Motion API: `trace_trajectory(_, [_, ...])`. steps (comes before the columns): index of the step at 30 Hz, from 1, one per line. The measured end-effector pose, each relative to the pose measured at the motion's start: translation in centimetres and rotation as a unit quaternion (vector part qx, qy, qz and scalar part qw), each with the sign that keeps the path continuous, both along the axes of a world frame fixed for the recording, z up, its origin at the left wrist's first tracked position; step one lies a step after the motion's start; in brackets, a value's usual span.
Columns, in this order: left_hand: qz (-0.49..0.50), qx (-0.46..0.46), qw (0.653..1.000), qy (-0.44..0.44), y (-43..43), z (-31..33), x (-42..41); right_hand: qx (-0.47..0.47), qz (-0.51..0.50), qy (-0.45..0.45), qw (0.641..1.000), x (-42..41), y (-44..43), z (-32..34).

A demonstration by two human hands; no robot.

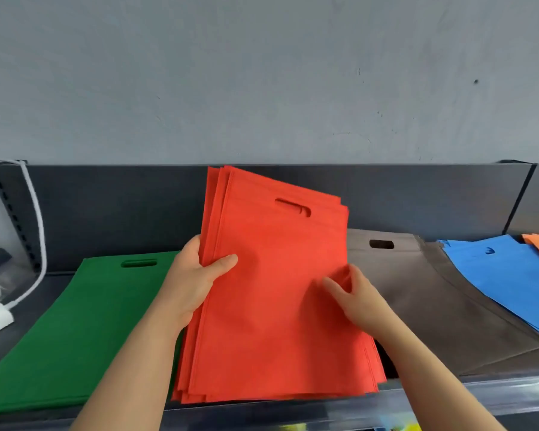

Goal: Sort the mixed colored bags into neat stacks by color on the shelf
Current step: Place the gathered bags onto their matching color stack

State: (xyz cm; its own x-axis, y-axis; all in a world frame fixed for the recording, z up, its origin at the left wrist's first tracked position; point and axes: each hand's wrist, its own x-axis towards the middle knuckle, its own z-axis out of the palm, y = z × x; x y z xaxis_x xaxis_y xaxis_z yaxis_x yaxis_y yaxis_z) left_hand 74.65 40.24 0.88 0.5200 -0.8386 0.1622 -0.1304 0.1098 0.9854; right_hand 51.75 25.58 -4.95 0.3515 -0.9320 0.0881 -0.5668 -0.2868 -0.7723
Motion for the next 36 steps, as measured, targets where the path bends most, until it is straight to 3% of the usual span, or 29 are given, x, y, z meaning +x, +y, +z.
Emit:
trace_trajectory(5, [-0.042,-0.069,0.997,-0.008,2.1,2.4,0.8,0.146,0.066,-0.258,0.953,1.4,-0.5,3.3])
trace_trajectory(9, [-0.055,-0.1,0.993,-0.022,2.3,2.8,1.3,0.121,0.058,-0.361,0.923,1.9,-0.6,5.3])
trace_trajectory(13, [-0.026,-0.077,0.994,-0.069,1.8,2.7,1.7,0.029,0.027,-0.377,0.925,1.9,-0.5,6.7])
trace_trajectory(20, [0.067,-0.041,0.979,-0.187,0.8,2.5,0.7,-0.036,-0.005,-0.358,0.933,2.7,0.6,6.4])
trace_trajectory(26, [0.103,-0.067,0.97,-0.212,0.3,3.0,-0.1,-0.078,-0.029,-0.343,0.936,2.6,1.4,7.7])
trace_trajectory(30, [0.103,-0.097,0.968,-0.207,0.3,3.7,-0.5,-0.141,-0.025,-0.367,0.919,2.5,2.1,9.0])
trace_trajectory(36, [0.128,-0.084,0.974,-0.169,-0.1,3.5,-0.9,-0.094,-0.011,-0.381,0.92,2.6,1.9,8.8])
